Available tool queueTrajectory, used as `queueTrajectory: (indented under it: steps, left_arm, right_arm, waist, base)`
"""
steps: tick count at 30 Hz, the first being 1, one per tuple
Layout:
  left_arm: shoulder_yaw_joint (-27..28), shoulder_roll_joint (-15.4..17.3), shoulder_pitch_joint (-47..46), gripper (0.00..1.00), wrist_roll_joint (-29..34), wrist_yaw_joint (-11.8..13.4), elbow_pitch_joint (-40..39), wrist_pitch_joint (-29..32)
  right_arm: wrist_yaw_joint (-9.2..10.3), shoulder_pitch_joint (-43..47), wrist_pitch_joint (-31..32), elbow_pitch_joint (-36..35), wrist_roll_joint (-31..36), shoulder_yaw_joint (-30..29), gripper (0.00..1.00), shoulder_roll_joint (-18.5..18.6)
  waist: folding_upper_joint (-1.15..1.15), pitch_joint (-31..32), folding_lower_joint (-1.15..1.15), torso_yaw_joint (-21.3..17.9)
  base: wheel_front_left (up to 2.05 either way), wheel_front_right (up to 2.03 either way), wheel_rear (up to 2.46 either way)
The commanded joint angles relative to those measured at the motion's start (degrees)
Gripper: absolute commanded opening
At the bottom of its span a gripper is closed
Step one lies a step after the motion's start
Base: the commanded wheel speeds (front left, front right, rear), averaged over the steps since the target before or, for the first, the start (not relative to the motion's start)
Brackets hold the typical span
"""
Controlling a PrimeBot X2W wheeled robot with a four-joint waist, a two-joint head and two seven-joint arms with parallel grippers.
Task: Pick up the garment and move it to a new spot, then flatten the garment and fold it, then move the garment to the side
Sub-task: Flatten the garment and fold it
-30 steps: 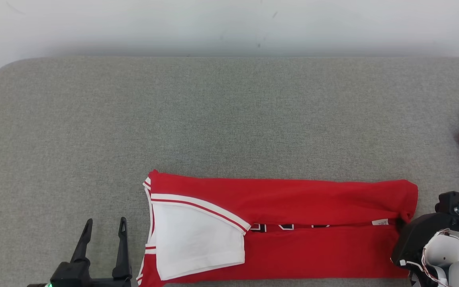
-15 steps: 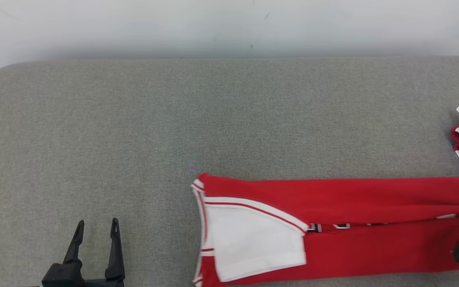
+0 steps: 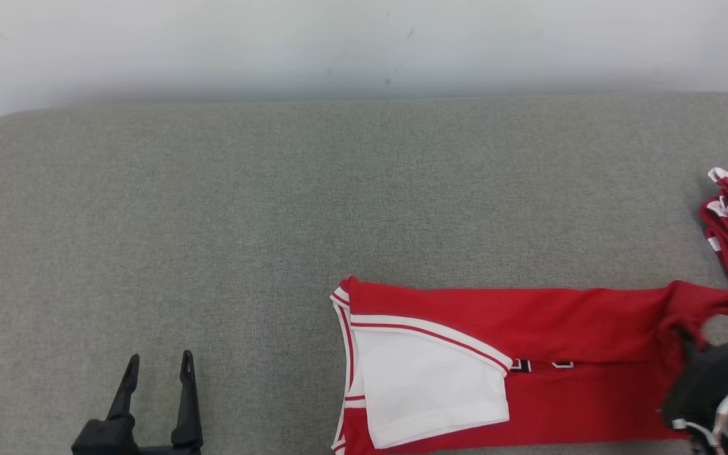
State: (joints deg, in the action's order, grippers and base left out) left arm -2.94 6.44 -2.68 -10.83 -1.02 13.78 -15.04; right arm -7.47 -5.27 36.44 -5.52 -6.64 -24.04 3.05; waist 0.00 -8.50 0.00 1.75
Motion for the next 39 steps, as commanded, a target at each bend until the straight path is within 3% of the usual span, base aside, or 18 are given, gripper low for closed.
queueTrajectory:
  steps: [1, 11, 17, 29, 37, 38, 39]
  left_arm:
    - [0.13, -0.23, 0.17, 1.0, -0.38, -0.04, 0.13, -0.16]
    - [-0.14, -0.82, -0.26, 1.0, -0.36, -0.65, 0.88, -0.16]
    - [-0.23, -1.13, -0.48, 1.0, -0.27, -0.94, 1.57, -0.16]
    - [-0.44, -1.5, -0.05, 1.0, 0.44, -1.42, 2.21, -0.16]
    - [-0.47, -1.56, 0.5, 1.0, 0.76, -1.75, 2.47, -0.16]
    - [-0.48, -1.57, 0.57, 1.0, 0.8, -1.8, 2.52, -0.16]
    - [-0.51, -1.59, 0.65, 1.0, 0.81, -1.83, 2.56, -0.16]
  right_arm:
    - [0.01, 0.58, 0.18, -0.41, -0.48, 1.32, 0.0, -0.17]
    - [0.0, 0.62, 0.12, 0.68, -7.71, 22.81, 0.0, -0.27]
    - [0.0, -1.71, -1.67, 4.55, -10.32, 31.5, 0.0, -0.26]
    - [0.0, -7.78, -6.96, 14.82, -13.81, 40.75, 0.0, -0.28]
    - [0.0, -10.21, -9.34, 19.95, -16.25, 42.84, 0.0, -0.27]
    - [0.0, -10.31, -9.49, 20.49, -16.81, 43.05, 0.81, -0.27]
    - [0.0, -10.34, -9.73, 20.97, -17.68, 43.25, 1.0, -0.27]
  waist:
    - [0.0, 0.14, 0.0, -0.02]
    - [0.0, 0.36, 0.0, 1.32]
    - [0.0, 0.28, 0.0, 2.61]
    - [0.0, 0.74, 0.0, 4.28]
    - [0.0, 1.18, 0.0, 4.92]
    - [0.0, 1.27, 0.0, 4.99]
    - [0.0, 1.39, 0.0, 5.05]
  base:
    - [0.0, 0.0, 0.0]
    - [0.0, 0.0, 0.0]
    - [0.0, 0.0, 0.0]
    - [0.0, 0.0, 0.0]
    - [0.0, 0.0, 0.0]
    - [0.0, 0.0, 0.0]
    - [0.0, 0.0, 0.0]
